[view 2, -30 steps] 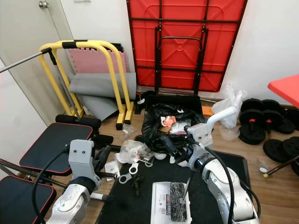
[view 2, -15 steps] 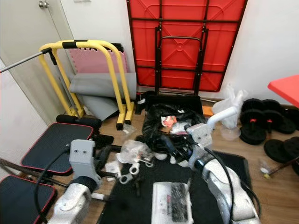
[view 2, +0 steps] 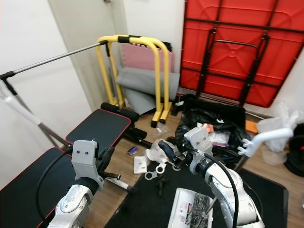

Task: Sweep floor

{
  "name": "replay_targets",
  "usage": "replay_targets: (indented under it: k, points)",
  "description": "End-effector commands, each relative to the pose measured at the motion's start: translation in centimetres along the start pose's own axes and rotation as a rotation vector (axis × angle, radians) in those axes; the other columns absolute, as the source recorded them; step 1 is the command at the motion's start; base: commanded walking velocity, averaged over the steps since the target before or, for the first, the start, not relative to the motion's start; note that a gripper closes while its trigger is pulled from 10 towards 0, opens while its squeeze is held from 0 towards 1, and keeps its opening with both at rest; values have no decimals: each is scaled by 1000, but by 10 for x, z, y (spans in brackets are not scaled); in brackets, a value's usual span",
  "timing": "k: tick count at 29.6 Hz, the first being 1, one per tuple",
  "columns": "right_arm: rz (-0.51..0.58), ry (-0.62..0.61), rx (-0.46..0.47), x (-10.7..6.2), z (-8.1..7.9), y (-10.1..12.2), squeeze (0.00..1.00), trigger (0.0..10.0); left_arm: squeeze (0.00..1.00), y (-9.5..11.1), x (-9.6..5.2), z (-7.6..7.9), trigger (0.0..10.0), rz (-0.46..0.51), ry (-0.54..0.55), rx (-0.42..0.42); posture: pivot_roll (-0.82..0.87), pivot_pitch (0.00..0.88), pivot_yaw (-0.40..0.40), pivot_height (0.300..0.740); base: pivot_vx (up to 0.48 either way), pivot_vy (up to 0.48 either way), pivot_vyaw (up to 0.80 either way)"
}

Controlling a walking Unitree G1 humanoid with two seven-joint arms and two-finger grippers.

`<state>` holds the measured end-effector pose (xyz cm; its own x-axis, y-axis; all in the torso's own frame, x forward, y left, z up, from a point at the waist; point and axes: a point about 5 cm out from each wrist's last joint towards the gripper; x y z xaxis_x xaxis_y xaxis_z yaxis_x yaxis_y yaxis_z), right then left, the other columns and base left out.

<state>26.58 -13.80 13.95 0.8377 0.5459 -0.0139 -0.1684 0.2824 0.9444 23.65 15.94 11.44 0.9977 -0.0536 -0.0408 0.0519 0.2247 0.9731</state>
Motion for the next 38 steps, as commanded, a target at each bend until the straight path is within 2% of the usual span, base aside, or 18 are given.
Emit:
replay_targets:
  k: [1, 7, 21, 29, 33, 38]
  points:
    - [5, 12, -13, 0, -1, 0, 0, 10000, 0, -2, 0, -1, 10000, -4, 4, 2, -93, 0, -61, 740, 0, 0, 800]
    - [30, 29, -61, 4, 3, 5, 0, 10000, 0, 1, 1, -2, 10000, 0, 4, 6, -89, 0, -56, 740, 0, 0, 800]
    - [37, 44, -65, 4, 1, 5, 0, 10000, 0, 3, 2, -5, 10000, 10, 6, 12, -88, 0, -58, 740, 0, 0, 800]
    - [15, -17, -90, 6, 11, 5, 0, 10000, 0, 5, 2, -5, 10000, 12, -5, 18, -89, 0, -59, 740, 0, 0, 795]
    - [5, -60, -84, 8, 17, 4, 0, 10000, 0, 5, 2, -2, 10000, 8, -33, 13, -93, 0, -61, 740, 0, 0, 0]
    - [6, -28, -94, 6, 16, 5, 0, 10000, 0, 6, 2, 0, 10000, 13, -50, 9, -93, 0, -63, 740, 239, 0, 318]
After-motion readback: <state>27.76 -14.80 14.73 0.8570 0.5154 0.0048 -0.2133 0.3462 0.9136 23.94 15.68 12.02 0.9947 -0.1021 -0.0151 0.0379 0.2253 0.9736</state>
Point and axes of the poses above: a point about 5 cm out from each wrist's last joint towards the gripper, its own x axis pointing out of the wrist towards the gripper, its own y axis along the axis of the wrist's last joint, z = x × y, and after that the axes turned 15 degrees about -x, right-handed
